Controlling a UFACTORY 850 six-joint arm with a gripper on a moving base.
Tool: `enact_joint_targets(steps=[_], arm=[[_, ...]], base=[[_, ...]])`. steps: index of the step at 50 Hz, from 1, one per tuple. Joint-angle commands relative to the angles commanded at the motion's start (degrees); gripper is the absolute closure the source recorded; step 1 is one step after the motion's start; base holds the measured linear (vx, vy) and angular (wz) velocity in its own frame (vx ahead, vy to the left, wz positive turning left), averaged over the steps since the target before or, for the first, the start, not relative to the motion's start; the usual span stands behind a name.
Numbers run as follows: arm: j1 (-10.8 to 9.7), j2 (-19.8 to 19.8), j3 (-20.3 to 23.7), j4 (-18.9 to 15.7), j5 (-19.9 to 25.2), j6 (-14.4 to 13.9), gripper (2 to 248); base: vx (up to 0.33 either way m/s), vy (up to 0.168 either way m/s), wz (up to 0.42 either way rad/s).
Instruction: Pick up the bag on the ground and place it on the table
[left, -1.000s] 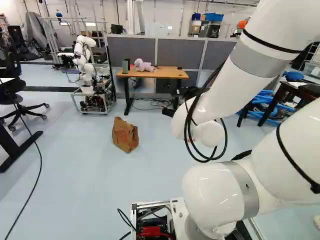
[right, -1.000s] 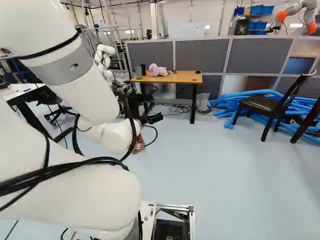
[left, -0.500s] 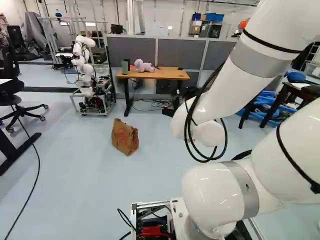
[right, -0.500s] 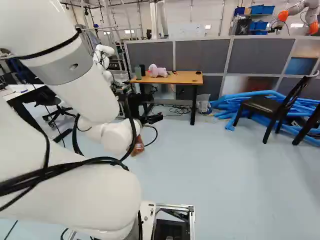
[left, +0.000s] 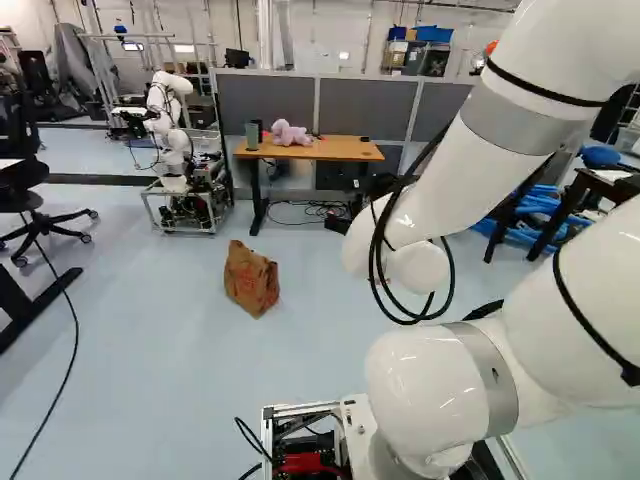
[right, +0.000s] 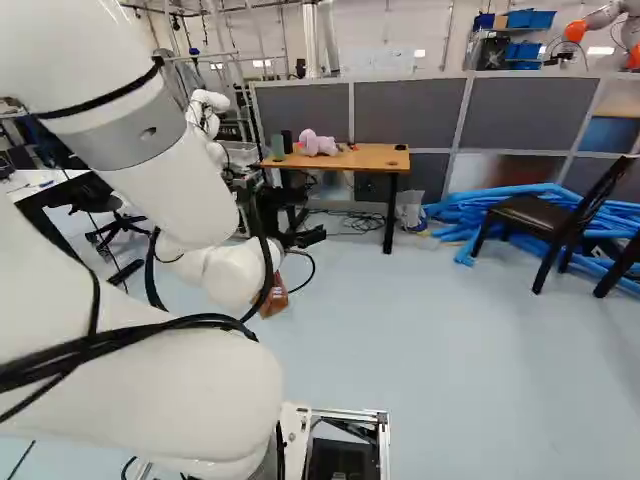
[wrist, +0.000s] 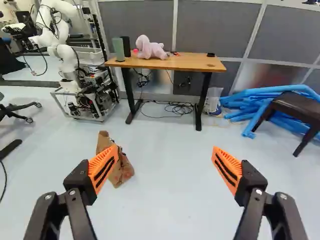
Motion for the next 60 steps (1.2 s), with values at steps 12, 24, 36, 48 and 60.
enact_joint_targets(steps=[12, 24, 36, 48, 60], arm=[[0.0, 0.0, 0.0, 0.0, 0.0, 0.0, 3], [0.0, 0.0, 0.0, 0.0, 0.0, 0.0, 3], [0.0, 0.0, 0.0, 0.0, 0.0, 0.0, 3], [0.0, 0.0, 0.0, 0.0, 0.0, 0.0, 3], [0.0, 0.0, 0.0, 0.0, 0.0, 0.0, 3]], base=[[0.091, 0.045, 0.222], [0.082, 0.039, 0.208], [0.086, 0.02, 0.216], [0.099, 0.011, 0.232], [0.119, 0.005, 0.233]])
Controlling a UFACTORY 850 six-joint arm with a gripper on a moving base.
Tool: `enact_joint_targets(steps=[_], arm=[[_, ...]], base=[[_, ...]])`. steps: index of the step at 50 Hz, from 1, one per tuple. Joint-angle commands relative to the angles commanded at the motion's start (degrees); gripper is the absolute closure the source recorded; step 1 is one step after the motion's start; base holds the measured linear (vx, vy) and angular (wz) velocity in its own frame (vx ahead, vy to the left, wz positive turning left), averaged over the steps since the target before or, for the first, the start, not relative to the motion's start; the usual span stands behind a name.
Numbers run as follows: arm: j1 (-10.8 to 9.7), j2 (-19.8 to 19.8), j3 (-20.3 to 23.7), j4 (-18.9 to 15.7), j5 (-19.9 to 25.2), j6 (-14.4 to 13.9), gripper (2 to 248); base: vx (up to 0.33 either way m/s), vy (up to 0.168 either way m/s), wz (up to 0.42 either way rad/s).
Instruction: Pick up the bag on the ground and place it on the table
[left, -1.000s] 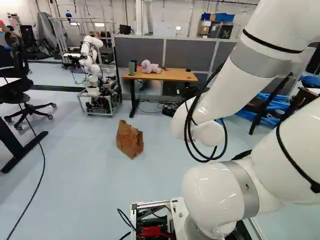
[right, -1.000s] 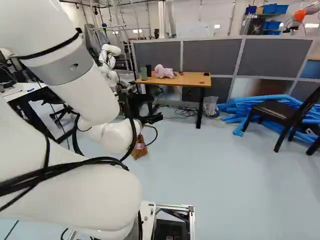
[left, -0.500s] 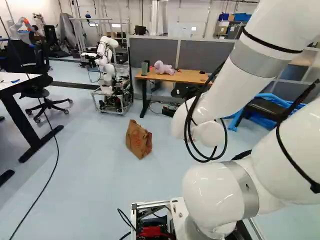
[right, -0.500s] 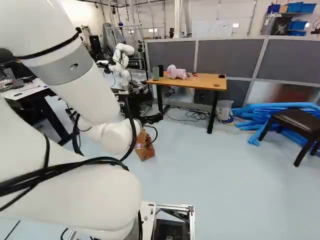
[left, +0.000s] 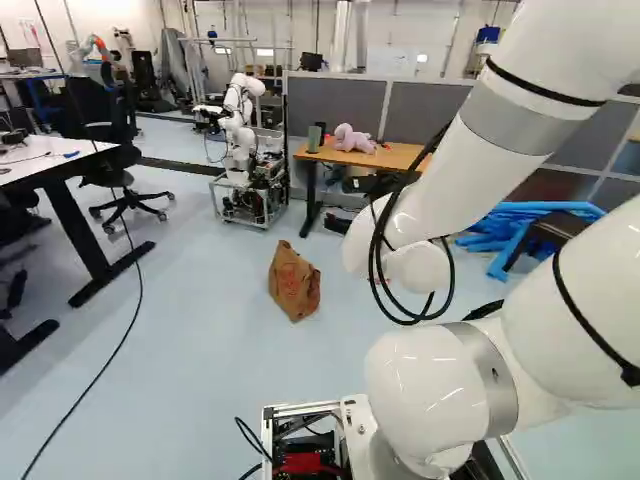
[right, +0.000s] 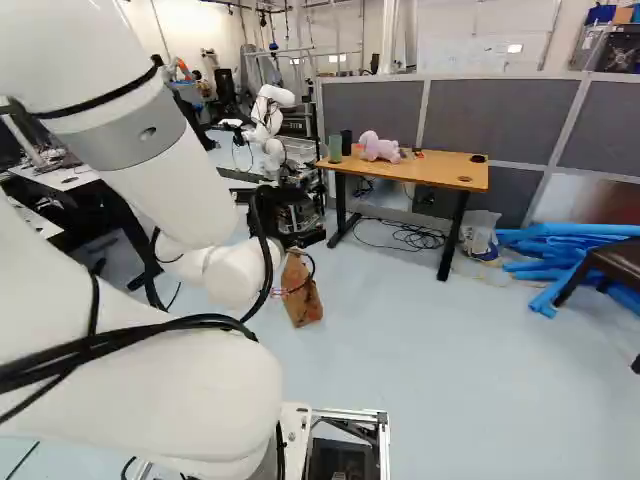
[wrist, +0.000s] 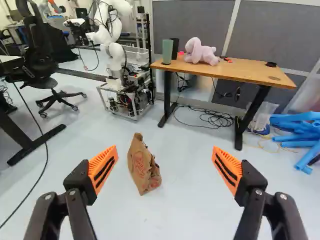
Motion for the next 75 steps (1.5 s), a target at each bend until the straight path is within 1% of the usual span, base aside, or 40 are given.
enact_joint_targets(steps=[10, 47, 75], arm=[[0.0, 0.0, 0.0, 0.0, 0.0, 0.0, 3], [0.0, 0.0, 0.0, 0.0, 0.0, 0.0, 3], [0.0, 0.0, 0.0, 0.0, 0.0, 0.0, 3]], base=[[0.133, 0.011, 0.238], [0.128, 0.044, 0.221], [0.119, -0.036, 0.008]])
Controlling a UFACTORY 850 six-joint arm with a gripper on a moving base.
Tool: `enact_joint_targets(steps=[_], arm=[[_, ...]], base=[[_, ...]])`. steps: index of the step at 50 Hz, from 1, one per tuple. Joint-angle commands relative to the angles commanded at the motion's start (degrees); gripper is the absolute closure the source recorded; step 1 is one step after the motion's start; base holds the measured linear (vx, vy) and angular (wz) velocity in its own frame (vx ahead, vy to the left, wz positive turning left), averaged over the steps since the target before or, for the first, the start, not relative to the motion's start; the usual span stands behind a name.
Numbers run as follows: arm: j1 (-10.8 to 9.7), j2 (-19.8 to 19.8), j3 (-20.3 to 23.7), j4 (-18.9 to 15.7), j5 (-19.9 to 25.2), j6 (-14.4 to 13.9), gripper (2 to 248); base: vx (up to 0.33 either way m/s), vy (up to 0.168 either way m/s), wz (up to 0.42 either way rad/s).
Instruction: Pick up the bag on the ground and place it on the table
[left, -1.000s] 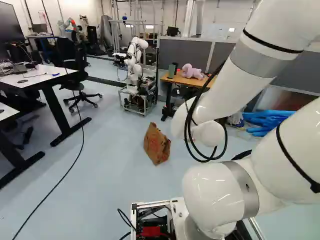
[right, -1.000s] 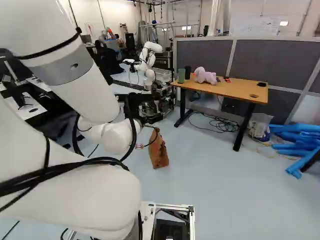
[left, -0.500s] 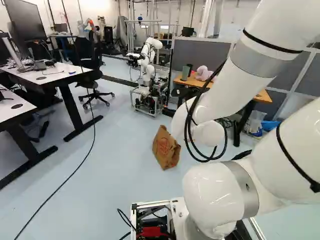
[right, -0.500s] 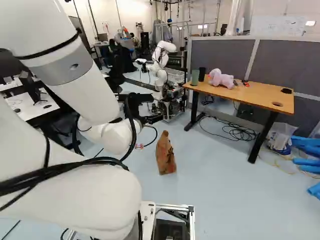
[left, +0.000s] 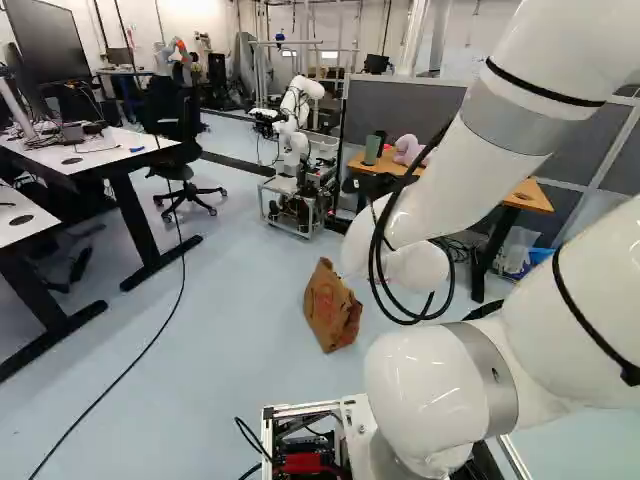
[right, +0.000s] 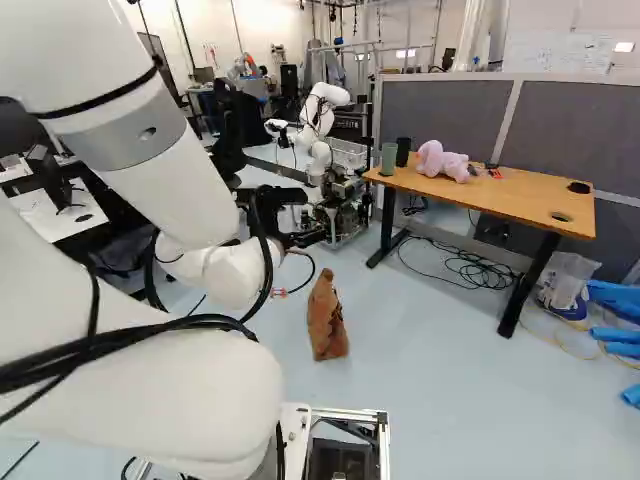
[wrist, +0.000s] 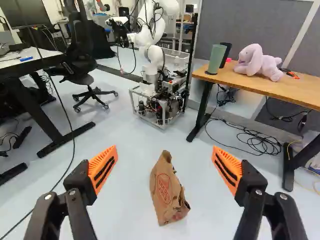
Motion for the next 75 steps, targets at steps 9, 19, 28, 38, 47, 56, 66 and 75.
enact_joint_targets(steps=[9, 19, 28, 38, 47, 56, 66, 75], arm=[[0.0, 0.0, 0.0, 0.0, 0.0, 0.0, 3], [0.0, 0.0, 0.0, 0.0, 0.0, 0.0, 3], [0.0, 0.0, 0.0, 0.0, 0.0, 0.0, 3], [0.0, 0.0, 0.0, 0.0, 0.0, 0.0, 3], [0.0, 0.0, 0.0, 0.0, 0.0, 0.0, 3], [0.0, 0.0, 0.0, 0.0, 0.0, 0.0, 3], [0.0, 0.0, 0.0, 0.0, 0.0, 0.0, 3], [0.0, 0.0, 0.0, 0.0, 0.0, 0.0, 3]], base=[[0.136, -0.047, -0.005], [0.134, -0.044, -0.005], [0.134, -0.038, -0.001], [0.148, -0.029, -0.011], [0.126, 0.001, -0.007], [0.075, 0.001, -0.003], [0.047, 0.001, -0.001], [0.055, -0.001, -0.002]])
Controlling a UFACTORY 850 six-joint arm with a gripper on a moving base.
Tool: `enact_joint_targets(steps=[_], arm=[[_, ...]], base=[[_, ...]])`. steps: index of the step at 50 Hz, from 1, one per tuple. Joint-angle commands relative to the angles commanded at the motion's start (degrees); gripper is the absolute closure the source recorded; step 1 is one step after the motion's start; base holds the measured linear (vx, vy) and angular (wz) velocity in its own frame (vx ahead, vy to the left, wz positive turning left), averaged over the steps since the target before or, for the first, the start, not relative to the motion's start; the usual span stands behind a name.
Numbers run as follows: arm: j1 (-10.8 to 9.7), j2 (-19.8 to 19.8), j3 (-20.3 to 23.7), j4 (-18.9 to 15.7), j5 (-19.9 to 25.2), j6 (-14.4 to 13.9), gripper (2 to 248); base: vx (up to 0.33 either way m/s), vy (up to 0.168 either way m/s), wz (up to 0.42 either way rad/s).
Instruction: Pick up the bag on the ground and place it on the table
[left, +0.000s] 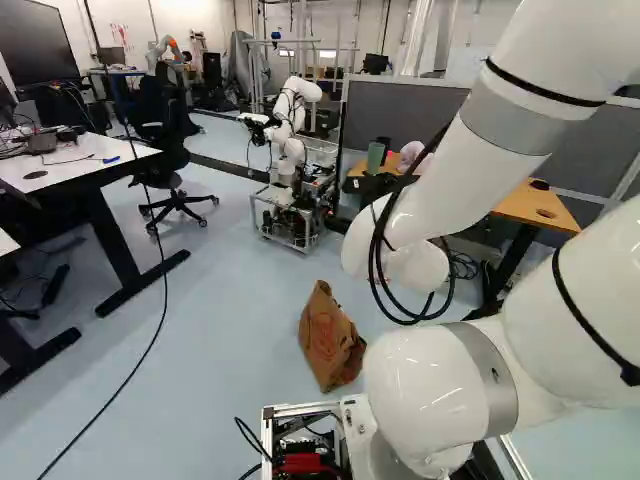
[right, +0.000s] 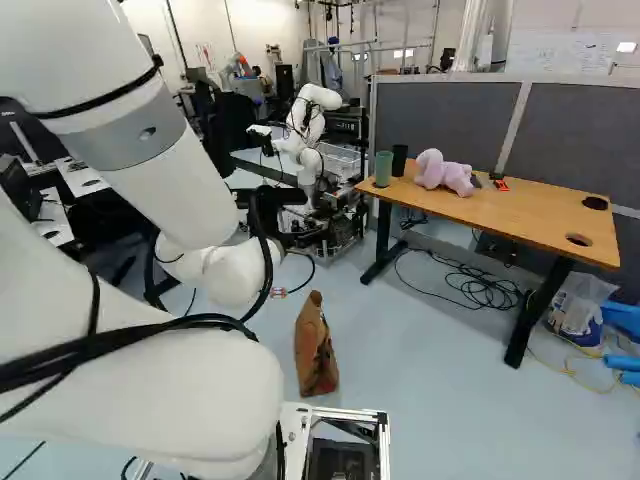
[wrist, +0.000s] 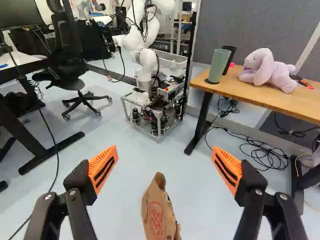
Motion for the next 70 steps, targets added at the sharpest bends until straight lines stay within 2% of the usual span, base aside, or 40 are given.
enact_joint_targets(steps=[22, 70], arm=[[0.0, -3.1, -2.7, 0.0, 0.0, 0.0, 3], [0.0, -17.9, -16.8, 0.0, -4.8, 0.0, 3]], base=[[0.018, -0.001, 0.0], [0.0, 0.0, 0.0]])
